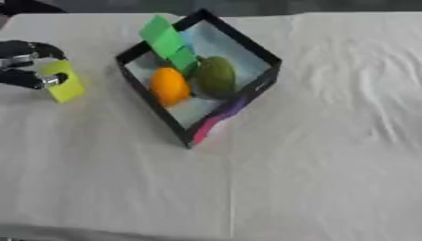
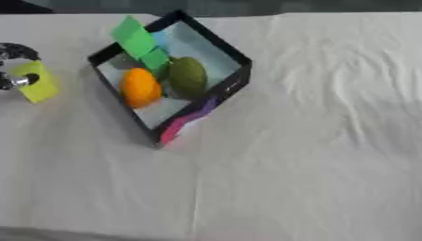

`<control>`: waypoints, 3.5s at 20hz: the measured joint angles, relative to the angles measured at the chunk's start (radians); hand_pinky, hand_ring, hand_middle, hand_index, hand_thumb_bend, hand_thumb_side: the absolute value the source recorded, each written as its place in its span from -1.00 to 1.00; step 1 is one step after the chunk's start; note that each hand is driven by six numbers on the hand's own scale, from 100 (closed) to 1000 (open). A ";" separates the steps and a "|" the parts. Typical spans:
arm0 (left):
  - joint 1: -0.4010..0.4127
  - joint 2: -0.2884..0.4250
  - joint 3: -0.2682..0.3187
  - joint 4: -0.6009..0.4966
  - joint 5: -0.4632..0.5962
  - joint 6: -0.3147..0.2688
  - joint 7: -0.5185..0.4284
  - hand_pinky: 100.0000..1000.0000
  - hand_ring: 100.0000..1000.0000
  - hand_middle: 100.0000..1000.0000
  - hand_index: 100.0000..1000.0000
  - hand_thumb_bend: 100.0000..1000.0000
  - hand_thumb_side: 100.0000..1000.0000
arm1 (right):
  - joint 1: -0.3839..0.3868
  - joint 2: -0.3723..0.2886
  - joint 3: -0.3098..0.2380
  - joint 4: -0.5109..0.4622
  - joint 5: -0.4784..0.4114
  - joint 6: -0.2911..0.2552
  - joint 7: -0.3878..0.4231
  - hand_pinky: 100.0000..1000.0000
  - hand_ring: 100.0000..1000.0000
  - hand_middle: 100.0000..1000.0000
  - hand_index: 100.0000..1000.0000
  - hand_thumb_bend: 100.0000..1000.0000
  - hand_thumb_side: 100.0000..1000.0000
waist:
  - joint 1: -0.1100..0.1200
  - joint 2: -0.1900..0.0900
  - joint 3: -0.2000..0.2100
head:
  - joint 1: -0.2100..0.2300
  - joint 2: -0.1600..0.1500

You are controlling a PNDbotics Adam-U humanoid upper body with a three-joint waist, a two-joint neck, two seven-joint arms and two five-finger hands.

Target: Pick up objects on the table and place them in the box.

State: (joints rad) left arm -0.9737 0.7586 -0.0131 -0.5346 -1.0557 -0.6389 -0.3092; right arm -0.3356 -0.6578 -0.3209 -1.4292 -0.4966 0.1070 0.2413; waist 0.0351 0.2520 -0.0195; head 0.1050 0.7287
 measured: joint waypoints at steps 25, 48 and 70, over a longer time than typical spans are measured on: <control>-0.006 -0.028 0.010 0.030 -0.190 0.021 0.108 1.00 1.00 0.91 0.86 -0.36 0.88 | 0.011 0.000 -0.008 0.005 0.000 0.016 -0.004 1.00 0.28 0.23 0.73 -1.00 0.42 | 0.011 0.000 0.009 | 0.005 0.017; -0.014 -0.036 0.027 0.076 0.074 0.008 -0.079 0.24 -0.10 -0.22 0.13 -1.00 -0.62 | 0.016 0.000 -0.011 0.009 0.000 0.012 -0.007 1.00 0.28 0.23 0.73 -1.00 0.40 | 0.011 0.000 0.014 | 0.005 0.018; -0.184 -0.110 -0.146 -0.360 0.531 -0.093 -0.073 0.13 -0.24 -0.33 -0.01 -0.53 -0.83 | -0.080 0.003 0.008 -0.002 -0.034 0.017 0.009 1.00 0.28 0.24 0.74 -1.00 0.33 | 0.009 0.000 -0.072 | 0.037 -0.021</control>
State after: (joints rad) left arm -1.1581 0.6483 -0.1592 -0.8944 -0.5247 -0.7324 -0.3827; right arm -0.4159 -0.6550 -0.3131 -1.4315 -0.5310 0.1238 0.2500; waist 0.0442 0.2520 -0.0911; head 0.1415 0.7076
